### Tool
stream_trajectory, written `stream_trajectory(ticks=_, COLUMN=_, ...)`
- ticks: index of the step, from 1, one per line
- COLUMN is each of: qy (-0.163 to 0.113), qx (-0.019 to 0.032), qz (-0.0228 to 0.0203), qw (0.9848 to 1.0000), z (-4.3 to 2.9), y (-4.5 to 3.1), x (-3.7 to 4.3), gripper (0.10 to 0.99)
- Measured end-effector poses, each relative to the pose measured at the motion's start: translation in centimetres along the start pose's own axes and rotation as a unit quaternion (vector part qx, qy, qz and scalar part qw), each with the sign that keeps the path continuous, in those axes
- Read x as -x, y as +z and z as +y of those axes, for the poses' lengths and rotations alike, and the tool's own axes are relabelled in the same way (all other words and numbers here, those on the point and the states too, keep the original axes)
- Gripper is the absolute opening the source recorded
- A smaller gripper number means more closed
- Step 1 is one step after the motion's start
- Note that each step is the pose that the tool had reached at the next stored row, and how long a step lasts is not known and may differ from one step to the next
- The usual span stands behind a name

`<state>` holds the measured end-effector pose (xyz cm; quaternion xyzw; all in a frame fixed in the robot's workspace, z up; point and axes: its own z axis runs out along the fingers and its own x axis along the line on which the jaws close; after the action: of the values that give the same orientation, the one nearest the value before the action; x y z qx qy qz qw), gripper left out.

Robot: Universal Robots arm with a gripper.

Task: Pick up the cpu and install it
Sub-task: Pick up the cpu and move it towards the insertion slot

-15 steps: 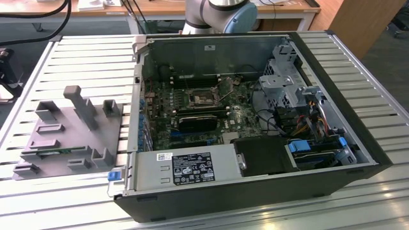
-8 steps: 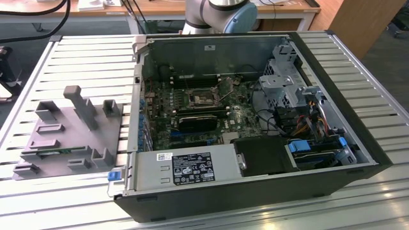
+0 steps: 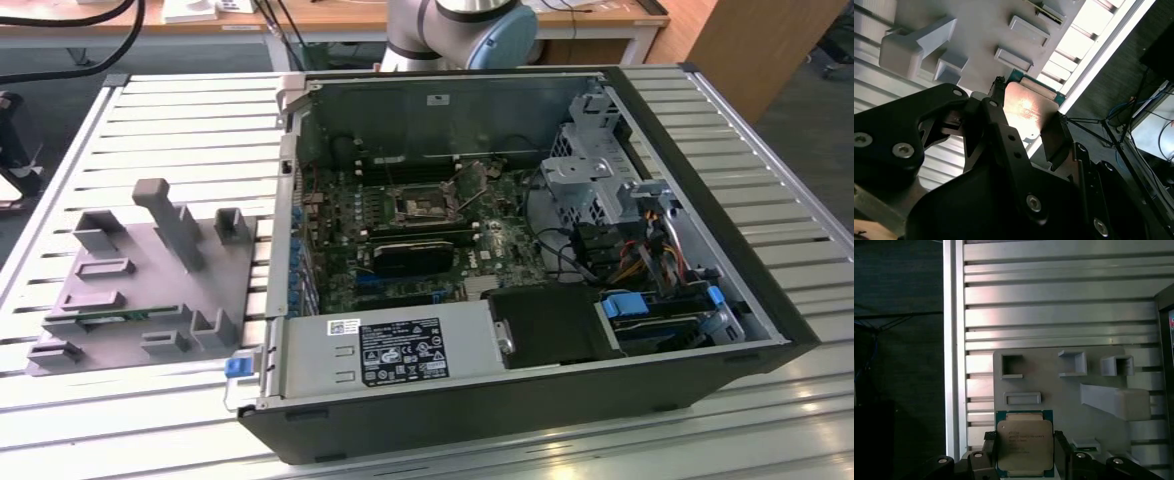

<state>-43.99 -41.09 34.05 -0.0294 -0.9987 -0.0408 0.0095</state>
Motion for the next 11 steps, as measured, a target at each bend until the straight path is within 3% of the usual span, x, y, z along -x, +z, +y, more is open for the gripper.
stream_trajectory(ticks=11, qy=0.000, qx=0.0000, qz=0.0001, qw=1.0000, z=0.04, y=-0.52, x=-0.01, gripper=0.541)
